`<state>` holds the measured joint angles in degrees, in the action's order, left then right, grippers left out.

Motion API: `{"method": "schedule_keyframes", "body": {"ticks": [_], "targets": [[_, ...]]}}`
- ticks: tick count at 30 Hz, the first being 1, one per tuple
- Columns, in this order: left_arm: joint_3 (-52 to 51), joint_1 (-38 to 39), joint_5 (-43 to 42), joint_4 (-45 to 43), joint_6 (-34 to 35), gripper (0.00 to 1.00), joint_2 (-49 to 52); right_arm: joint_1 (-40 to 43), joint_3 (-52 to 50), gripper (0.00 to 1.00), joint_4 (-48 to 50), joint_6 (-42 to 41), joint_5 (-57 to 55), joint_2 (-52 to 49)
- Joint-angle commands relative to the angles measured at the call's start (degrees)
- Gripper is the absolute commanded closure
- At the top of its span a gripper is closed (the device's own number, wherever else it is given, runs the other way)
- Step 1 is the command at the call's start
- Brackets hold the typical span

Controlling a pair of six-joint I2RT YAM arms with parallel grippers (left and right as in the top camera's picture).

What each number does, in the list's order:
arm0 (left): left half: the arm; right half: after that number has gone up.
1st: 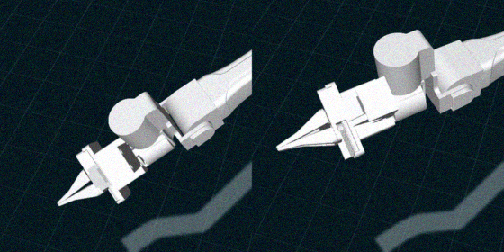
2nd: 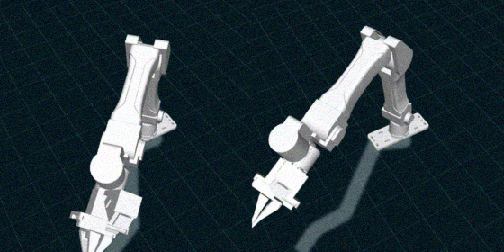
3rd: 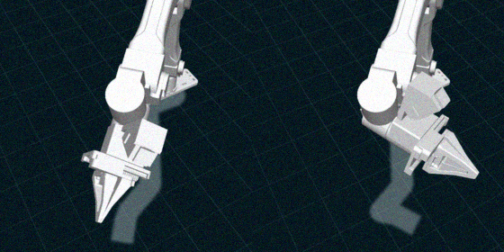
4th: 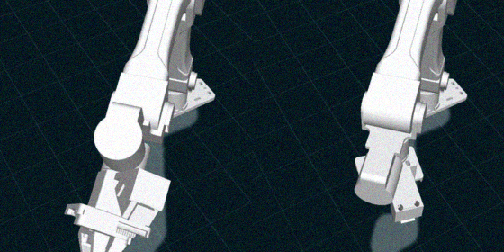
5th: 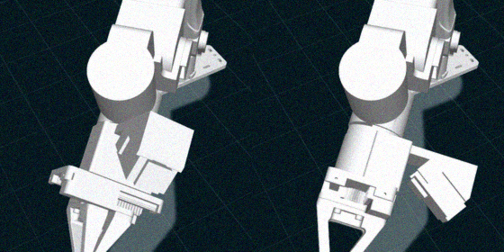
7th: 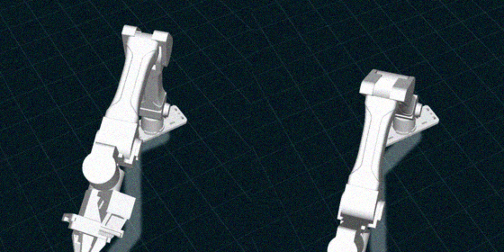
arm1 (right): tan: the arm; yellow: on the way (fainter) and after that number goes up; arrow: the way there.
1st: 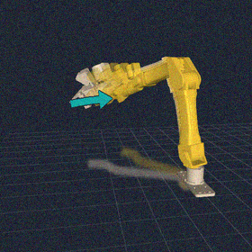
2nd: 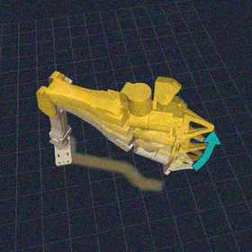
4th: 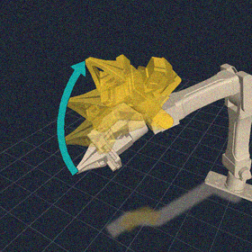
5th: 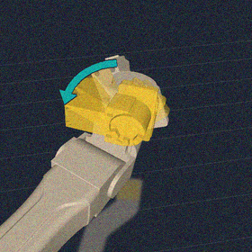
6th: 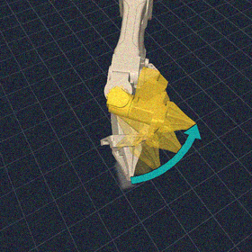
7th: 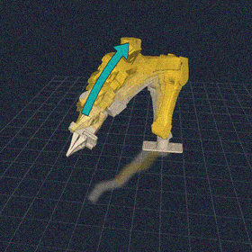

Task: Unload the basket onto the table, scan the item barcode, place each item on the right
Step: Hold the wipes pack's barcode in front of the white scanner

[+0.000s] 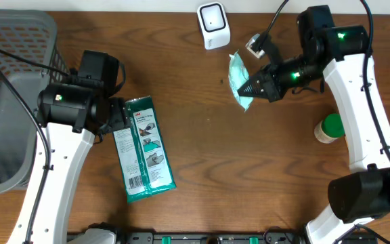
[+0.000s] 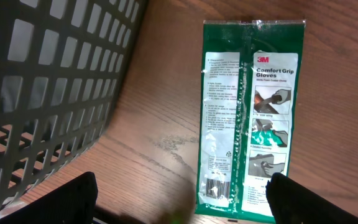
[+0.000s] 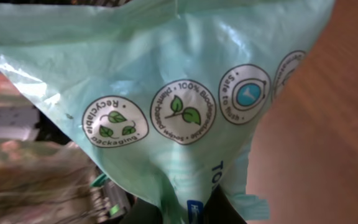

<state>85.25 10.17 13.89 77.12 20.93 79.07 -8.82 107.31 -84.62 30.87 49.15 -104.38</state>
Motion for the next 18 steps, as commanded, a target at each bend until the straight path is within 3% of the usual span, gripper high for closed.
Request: {"method": "schedule_keyframes", "body": {"ticks": [1,5,8,11,18], "targets": [[0.26,-0.13,0.74,0.20,-0.11,0.12,-0.04,-0.61,2.56,0.99,-2.36,3.26,3.45,0.07],[0.26,-0.13,0.74,0.20,-0.11,0.12,-0.04,-0.59,4.07,0.99,-2.45,2.99,5.62,0.07],[0.26,-0.13,0.76,0.20,-0.13,0.12,-0.04,-0.59,4.35,0.99,2.78,-6.62,2.36,0.07],[0.26,-0.13,0.76,0.20,-0.13,0.12,-0.04,-1.49,4.48,0.99,11.96,-26.64,-11.52,-0.07],[0.26,-0.13,0.76,0.20,-0.11,0.12,-0.04,-7.28,20.70,0.99,7.28,-37.86,-35.19,-5.07]]}}
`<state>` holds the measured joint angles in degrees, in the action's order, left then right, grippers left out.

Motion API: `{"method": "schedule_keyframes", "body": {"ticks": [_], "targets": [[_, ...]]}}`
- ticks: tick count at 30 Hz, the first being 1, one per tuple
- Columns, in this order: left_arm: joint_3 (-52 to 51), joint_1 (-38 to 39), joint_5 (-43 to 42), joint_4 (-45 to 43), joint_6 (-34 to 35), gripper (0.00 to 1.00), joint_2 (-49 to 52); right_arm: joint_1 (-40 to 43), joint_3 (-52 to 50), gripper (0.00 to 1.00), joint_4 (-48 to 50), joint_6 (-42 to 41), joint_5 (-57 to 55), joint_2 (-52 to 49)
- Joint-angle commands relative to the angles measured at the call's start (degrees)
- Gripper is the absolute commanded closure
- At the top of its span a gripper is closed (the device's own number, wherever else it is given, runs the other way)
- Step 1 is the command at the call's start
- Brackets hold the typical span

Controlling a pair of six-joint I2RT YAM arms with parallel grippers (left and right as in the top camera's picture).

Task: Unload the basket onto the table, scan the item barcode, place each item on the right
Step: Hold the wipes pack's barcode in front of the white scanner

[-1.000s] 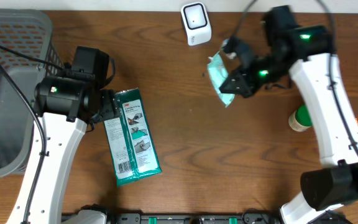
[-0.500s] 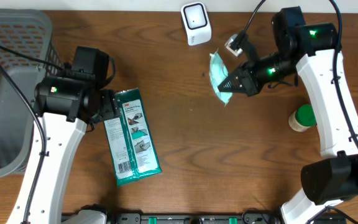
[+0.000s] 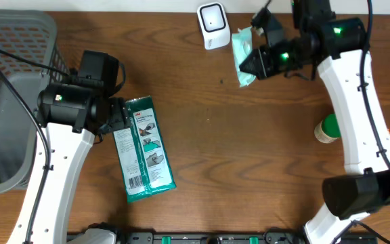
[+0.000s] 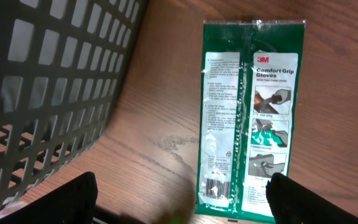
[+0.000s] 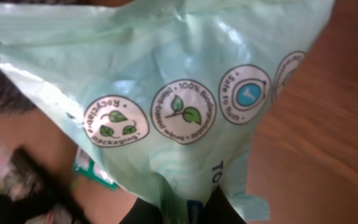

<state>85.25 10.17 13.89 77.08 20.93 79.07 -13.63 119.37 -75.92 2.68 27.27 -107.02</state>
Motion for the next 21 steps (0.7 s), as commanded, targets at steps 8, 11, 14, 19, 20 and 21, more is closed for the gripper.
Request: {"method": "schedule_keyframes", "body": {"ticks": [8,11,14,19,20,21], "targets": [[0.24,-0.13,0.74,0.24,-0.13,0.12,-0.04,-3.56,29.90,0.99,-4.39,-15.47,-20.85,-19.04],[0.26,-0.13,0.74,0.24,-0.11,0.12,-0.04,-3.98,31.69,0.99,5.73,-15.15,-23.96,-26.93],[0.26,-0.13,0.76,0.24,-0.13,0.12,-0.04,-4.79,31.69,0.99,13.18,-13.29,-25.55,-30.69],[0.24,-0.13,0.76,0.24,-0.13,0.12,-0.04,-6.36,31.69,0.99,22.40,-10.93,-33.62,-36.09],[0.24,-0.13,0.76,0.24,-0.13,0.12,-0.04,-6.69,31.69,0.99,23.74,-9.55,-35.17,-36.92],[0.24,-0.13,0.76,0.24,-0.13,0.12,-0.04,-7.08,31.69,0.99,25.27,-7.48,-36.61,-37.92]]}}
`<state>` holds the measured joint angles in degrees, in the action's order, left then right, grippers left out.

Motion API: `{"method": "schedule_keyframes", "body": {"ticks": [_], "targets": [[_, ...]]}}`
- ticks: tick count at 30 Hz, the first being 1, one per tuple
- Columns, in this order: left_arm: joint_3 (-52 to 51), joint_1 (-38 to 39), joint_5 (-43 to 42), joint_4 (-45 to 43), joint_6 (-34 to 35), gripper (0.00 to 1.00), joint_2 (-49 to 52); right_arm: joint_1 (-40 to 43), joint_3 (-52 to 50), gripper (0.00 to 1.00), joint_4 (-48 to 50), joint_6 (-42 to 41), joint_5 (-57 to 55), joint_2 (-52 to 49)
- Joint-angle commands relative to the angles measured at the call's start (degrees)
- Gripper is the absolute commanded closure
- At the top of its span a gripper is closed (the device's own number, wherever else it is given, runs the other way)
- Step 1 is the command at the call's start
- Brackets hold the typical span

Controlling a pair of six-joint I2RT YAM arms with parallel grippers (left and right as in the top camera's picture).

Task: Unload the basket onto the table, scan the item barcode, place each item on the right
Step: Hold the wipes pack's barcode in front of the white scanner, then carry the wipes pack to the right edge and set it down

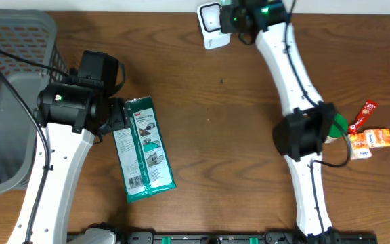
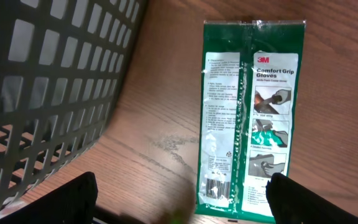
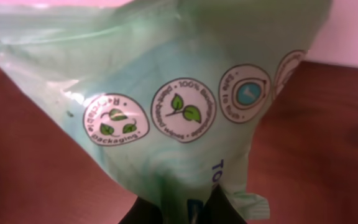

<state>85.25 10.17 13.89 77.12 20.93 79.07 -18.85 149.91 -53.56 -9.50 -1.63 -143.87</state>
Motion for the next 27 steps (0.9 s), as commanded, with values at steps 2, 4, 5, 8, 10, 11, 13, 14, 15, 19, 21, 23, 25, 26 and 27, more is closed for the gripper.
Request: {"method": "schedule_keyframes", "body": {"ticks": [2,4,5,8,10,11,13,14,15,19,21,23,25,26,27], "targets": [[0.24,-0.13,0.76,0.20,-0.11,0.12,-0.04,-3.41,1.16,0.99,7.30,12.90,-13.55,-3.89],[0.26,-0.13,0.76,0.20,-0.11,0.12,-0.04,-4.59,1.16,0.99,9.38,18.47,-19.10,-5.53],[0.26,-0.13,0.74,0.20,-0.13,0.12,-0.04,-5.16,1.16,0.99,10.58,21.59,-22.18,-6.40],[0.26,-0.13,0.76,0.20,-0.13,0.12,-0.04,-6.43,1.16,0.99,14.16,32.02,-28.39,-8.63],[0.26,-0.13,0.76,0.20,-0.13,0.12,-0.04,-7.04,1.16,0.99,15.52,37.94,-29.86,-10.03],[0.26,-0.13,0.76,0.20,-0.11,0.12,-0.04,-7.15,1.14,0.99,15.43,40.54,-29.86,-10.40],[0.26,-0.13,0.74,0.20,-0.11,0.12,-0.04,-7.30,1.11,0.99,15.43,44.74,-29.92,-11.41],[0.24,-0.13,0.74,0.20,-0.11,0.12,-0.04,-7.28,1.14,0.99,15.63,46.10,-30.14,-11.89],[0.26,-0.13,0.74,0.20,-0.13,0.12,-0.04,-7.04,1.09,0.99,15.74,47.25,-30.67,-12.28],[0.24,-0.13,0.76,0.20,-0.11,0.12,-0.04,-5.75,0.42,0.99,16.39,49.22,-33.00,-12.83],[0.26,-0.13,0.76,0.20,-0.11,0.12,-0.04,-5.05,0.39,0.99,16.33,49.24,-34.32,-12.83],[0.26,-0.13,0.74,0.20,-0.11,0.12,-0.04,-4.55,0.39,0.99,16.00,49.22,-34.32,-12.83],[0.26,-0.13,0.74,0.20,-0.11,0.12,-0.04,-4.24,0.39,0.99,15.19,49.22,-33.16,-12.83],[0.24,-0.13,0.74,0.20,-0.13,0.12,-0.04,-4.17,0.39,0.99,14.88,49.22,-32.41,-12.83],[0.26,-0.13,0.76,0.20,-0.13,0.12,-0.04,-4.15,0.39,0.99,14.69,49.20,-31.85,-12.83]]}}
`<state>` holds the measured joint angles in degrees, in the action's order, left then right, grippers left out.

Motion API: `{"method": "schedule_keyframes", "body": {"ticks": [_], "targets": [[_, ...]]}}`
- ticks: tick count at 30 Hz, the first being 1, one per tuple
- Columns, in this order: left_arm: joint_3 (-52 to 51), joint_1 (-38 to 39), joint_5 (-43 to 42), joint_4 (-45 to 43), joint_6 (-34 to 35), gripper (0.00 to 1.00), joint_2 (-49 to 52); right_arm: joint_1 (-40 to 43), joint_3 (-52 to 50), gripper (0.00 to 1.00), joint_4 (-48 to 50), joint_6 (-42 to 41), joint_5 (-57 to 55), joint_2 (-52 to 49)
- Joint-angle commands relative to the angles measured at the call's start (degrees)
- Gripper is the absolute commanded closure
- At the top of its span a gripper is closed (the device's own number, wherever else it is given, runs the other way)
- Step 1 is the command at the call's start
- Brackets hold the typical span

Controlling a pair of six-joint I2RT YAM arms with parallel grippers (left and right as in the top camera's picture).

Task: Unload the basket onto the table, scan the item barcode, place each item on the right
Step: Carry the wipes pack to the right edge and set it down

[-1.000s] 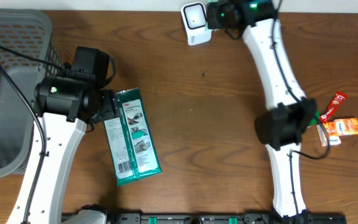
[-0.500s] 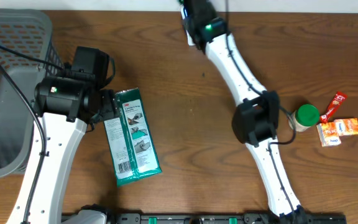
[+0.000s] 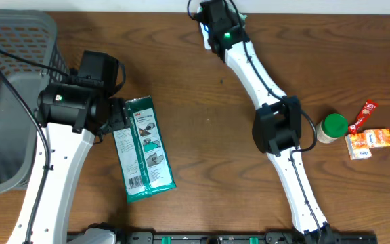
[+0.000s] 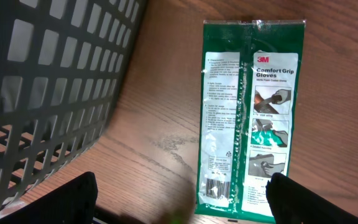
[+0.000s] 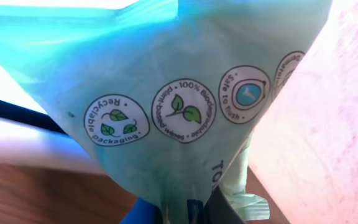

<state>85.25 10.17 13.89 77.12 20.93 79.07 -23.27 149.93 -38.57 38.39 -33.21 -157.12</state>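
Note:
A pale green packet (image 5: 179,118) printed with round recycling and biodegradable marks fills the right wrist view. My right gripper (image 5: 188,213) is shut on its lower end. In the overhead view the right wrist (image 3: 219,27) reaches to the table's back edge, and it covers the spot of the white scanner. Only a sliver of the packet (image 3: 239,17) shows beside the wrist. My left gripper (image 4: 179,205) stands open just above the table, near the barcode end of a dark green glove pack (image 4: 250,118).
A grey mesh basket (image 3: 5,95) stands at the far left, close to the left arm. At the right lie a green-lidded jar (image 3: 332,127), an orange carton (image 3: 365,144) and a red sachet (image 3: 364,114). The glove pack (image 3: 144,150) lies left of centre.
My right wrist has shifted a little left along the back edge and now covers the white scanner. Behind the packet there is now white, pink and blue instead of brown wood. The left arm is unchanged.
The right gripper held the pale green packet above the table, right of the scanner. Then it was nearer the scanner, then at the scanner's right side by the back edge, and now over it. The left gripper stayed open beside the glove pack throughout.

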Motion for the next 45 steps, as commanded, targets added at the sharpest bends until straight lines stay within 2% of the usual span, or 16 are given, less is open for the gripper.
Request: {"method": "schedule_keyframes", "body": {"ticks": [1,5,8,9,13,16,18,24,28,32,35,40,45], "targets": [[0.26,-0.13,0.74,0.20,-0.13,0.12,-0.04,0.26,0.37,0.99,-0.55,1.33,0.50,0.42],[0.24,-0.13,0.76,0.20,-0.13,0.12,-0.04,0.24,0.35,0.99,-0.13,-0.35,2.23,0.42],[0.24,-0.13,0.76,0.20,-0.11,0.12,-0.04,0.24,0.42,0.99,-0.61,-8.72,1.75,1.20],[0.24,-0.13,0.74,0.20,-0.13,0.12,-0.04,0.24,0.46,0.99,-3.08,-13.53,1.88,3.26],[0.26,-0.13,0.76,0.20,-0.13,0.12,-0.04,0.50,0.48,0.99,-12.24,-23.76,5.90,11.74],[0.24,-0.13,0.74,0.20,-0.13,0.12,-0.04,1.53,0.48,0.99,-22.27,-29.38,15.67,19.61],[0.26,-0.13,0.76,0.20,-0.13,0.12,-0.04,3.06,0.48,0.99,-29.14,-30.82,25.00,25.38],[0.26,-0.13,0.76,0.20,-0.13,0.12,-0.04,11.08,0.48,0.99,-44.28,-32.59,41.22,38.23],[0.24,-0.13,0.74,0.20,-0.13,0.12,-0.04,18.34,0.48,0.99,-49.90,-32.61,47.84,42.47],[0.26,-0.13,0.76,0.20,-0.13,0.12,-0.04,29.00,0.35,0.99,-58.77,-32.35,55.67,43.89],[0.26,-0.13,0.74,0.20,-0.11,0.12,-0.04,34.45,-1.29,0.99,-58.75,-32.37,60.11,44.28],[0.26,-0.13,0.76,0.20,-0.13,0.12,-0.04,44.11,-4.79,0.99,-58.73,-34.86,60.06,44.28],[0.26,-0.13,0.74,0.20,-0.13,0.12,-0.04,52.70,-14.08,0.99,-58.12,-34.80,60.08,44.28]]}}
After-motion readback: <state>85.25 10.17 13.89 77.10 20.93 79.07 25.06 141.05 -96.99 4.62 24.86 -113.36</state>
